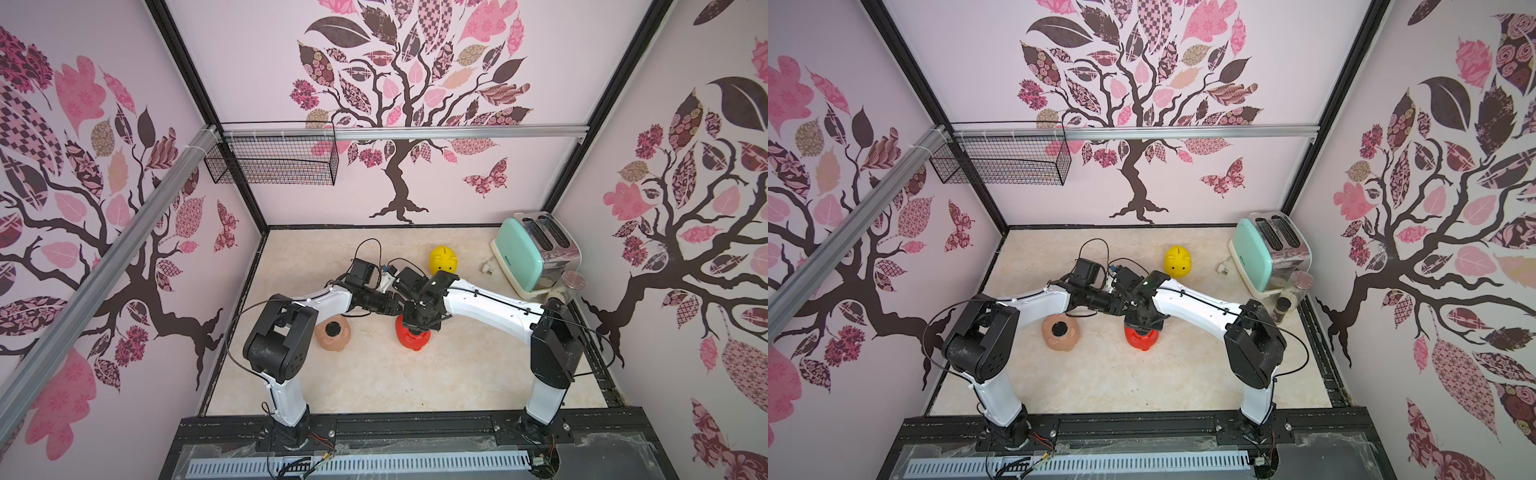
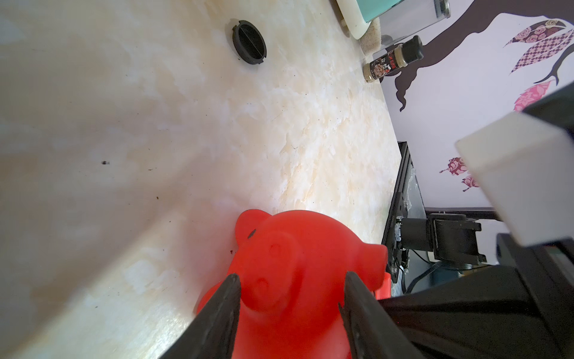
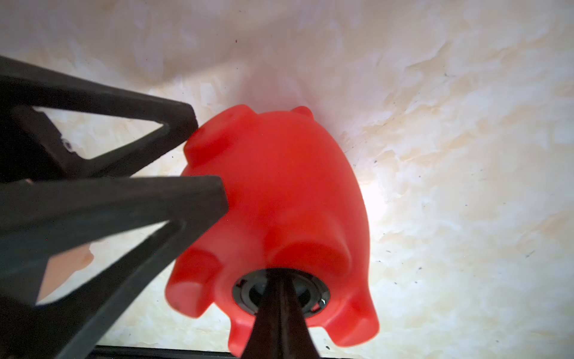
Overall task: Close piggy banks
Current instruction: Screw the knob on the piggy bank.
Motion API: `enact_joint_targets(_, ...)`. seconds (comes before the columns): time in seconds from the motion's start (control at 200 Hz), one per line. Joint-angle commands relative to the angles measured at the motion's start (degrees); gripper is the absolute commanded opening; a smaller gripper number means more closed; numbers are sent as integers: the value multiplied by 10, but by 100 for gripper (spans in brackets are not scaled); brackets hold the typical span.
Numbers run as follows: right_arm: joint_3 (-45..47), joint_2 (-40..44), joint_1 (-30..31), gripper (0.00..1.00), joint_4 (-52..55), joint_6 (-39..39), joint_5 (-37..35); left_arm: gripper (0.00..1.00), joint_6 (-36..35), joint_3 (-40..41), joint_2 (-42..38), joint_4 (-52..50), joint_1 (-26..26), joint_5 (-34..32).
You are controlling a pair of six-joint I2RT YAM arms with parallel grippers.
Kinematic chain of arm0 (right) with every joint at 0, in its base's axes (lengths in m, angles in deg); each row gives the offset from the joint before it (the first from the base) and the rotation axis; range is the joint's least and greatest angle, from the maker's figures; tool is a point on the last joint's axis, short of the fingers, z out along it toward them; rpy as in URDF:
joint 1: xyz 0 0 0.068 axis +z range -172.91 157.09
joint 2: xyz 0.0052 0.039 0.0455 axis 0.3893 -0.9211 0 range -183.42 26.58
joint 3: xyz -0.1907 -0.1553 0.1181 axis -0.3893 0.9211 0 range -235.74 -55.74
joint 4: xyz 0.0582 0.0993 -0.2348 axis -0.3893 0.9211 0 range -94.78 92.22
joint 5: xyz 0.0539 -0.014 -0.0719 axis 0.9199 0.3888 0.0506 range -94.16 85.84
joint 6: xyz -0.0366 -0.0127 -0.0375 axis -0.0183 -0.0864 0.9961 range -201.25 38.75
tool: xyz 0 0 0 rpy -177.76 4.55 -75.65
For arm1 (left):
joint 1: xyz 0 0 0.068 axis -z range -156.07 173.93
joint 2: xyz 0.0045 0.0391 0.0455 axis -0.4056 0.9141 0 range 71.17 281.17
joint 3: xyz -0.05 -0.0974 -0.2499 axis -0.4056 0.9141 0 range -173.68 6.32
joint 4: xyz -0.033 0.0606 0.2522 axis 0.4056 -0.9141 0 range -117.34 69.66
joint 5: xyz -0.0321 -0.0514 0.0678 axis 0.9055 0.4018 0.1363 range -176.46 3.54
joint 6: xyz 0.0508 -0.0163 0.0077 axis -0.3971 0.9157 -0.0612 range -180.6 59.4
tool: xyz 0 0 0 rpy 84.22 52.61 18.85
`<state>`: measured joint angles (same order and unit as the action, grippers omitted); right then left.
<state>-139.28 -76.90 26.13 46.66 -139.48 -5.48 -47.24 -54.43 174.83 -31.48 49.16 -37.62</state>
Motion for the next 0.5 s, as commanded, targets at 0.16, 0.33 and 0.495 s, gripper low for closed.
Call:
enact_joint_targets(0.16,75,33,-17,3,-92,-150,31,55,-19,-1,10,-33,11,-9)
enact_joint_targets(0.33,75,32,-20,3,-97,-164,47,55,-20,-2,12,-35,11,-10)
enact_joint_targets(0.495,93,40,-23,1,-118,-185,68,55,-20,-2,12,-35,11,-11)
